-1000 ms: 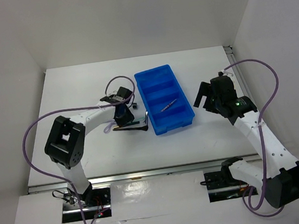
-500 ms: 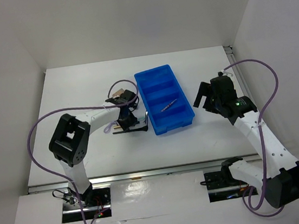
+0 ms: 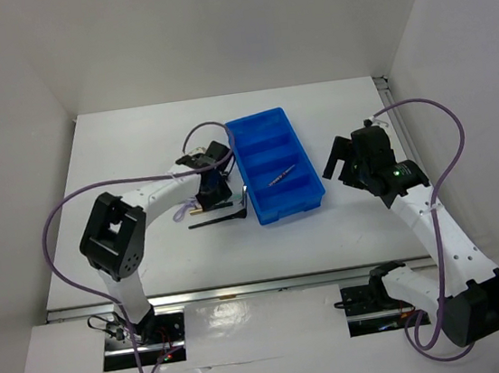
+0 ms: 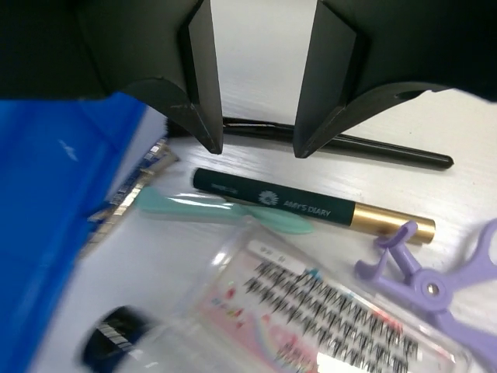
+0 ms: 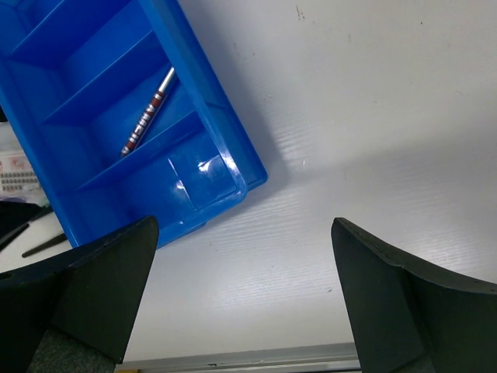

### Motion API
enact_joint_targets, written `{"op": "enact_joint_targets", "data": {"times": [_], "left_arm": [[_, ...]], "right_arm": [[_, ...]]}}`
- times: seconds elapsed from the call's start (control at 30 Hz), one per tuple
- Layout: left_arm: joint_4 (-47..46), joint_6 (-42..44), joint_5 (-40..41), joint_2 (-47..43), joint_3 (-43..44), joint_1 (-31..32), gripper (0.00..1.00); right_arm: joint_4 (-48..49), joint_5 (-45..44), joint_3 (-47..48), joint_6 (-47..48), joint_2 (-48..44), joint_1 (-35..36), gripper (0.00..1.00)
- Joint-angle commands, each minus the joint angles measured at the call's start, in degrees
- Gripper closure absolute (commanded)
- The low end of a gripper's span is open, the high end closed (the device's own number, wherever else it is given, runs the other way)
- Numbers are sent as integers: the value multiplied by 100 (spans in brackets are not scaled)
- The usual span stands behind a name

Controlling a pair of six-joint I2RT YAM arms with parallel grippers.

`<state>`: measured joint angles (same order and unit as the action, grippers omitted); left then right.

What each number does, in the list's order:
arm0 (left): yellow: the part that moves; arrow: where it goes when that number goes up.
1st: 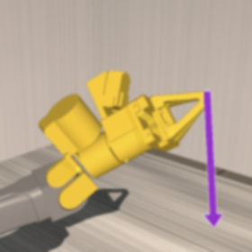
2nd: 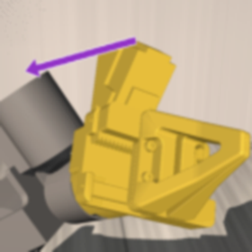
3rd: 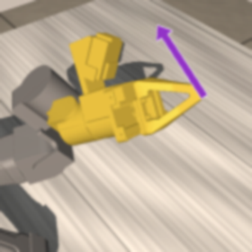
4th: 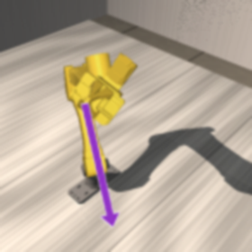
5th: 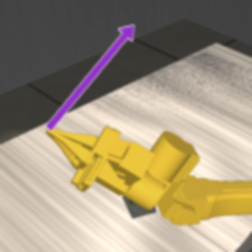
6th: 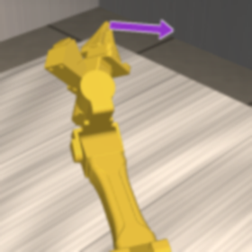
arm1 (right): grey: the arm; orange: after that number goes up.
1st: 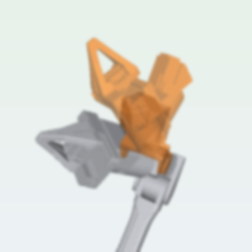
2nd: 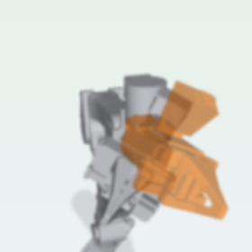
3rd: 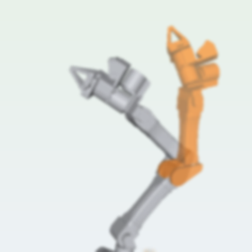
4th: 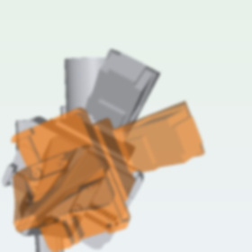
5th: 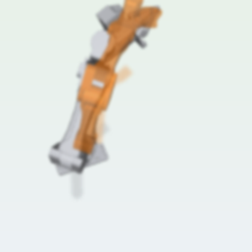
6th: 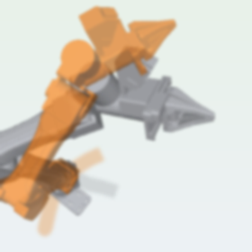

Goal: Organize the makeup

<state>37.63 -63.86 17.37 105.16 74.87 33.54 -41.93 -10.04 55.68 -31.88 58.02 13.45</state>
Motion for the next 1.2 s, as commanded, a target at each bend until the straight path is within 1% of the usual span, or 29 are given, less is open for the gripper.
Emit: {"op": "enact_joint_targets", "data": {"times": [0.0, 0.03, 0.07, 0.17, 0.2, 0.27, 0.33, 0.47, 0.6, 0.73, 0.8, 0.87, 1.03, 1.17], "left_arm": [[141, 741, 285, -609, 282, 47, 45], [-60, 995, 285, -681, 282, 47, 45], [-236, 1877, -2, -734, 282, 47, 45], [-370, 3156, -487, -673, 370, 47, 43], [-370, 3917, -845, -621, 370, 47, 41], [-370, 4641, -946, -506, 240, 100, 41], [-431, 5056, -797, -383, 2, 100, 36], [-432, 5304, -849, -243, -104, 100, 30], [-432, 5716, -1068, -102, -166, 100, 30], [-300, 5849, -954, 100, -166, 100, 30], [-300, 5849, -1024, 162, -219, 100, 31], [-352, 5797, -1025, 214, -271, 100, 35], [-353, 5797, -1033, 294, -332, 100, 39], [-353, 5797, -972, 294, -385, 100, 45]], "right_arm": [[124, -15, -92, 15, -28, -36, 0], [176, -15, -92, 15, -28, -36, 0], [177, 46, -92, 15, -28, -36, 0], [177, 46, -92, 15, 25, -36, 0], [177, 46, -92, 15, 25, -36, 0], [246, 46, -92, 15, 25, -36, 0], [247, 107, -92, 15, 77, -36, 0], [142, 108, 100, 15, 131, -36, 0], [89, -102, 162, 67, 131, -36, 0], [10, -234, 268, 68, 183, -36, 0], [10, -235, 268, 68, 183, -36, 0], [10, -130, 215, 68, 183, -36, 0], [10, -129, 101, 68, 70, -36, 0], [10, -129, 101, 68, 69, -36, 0]]}}
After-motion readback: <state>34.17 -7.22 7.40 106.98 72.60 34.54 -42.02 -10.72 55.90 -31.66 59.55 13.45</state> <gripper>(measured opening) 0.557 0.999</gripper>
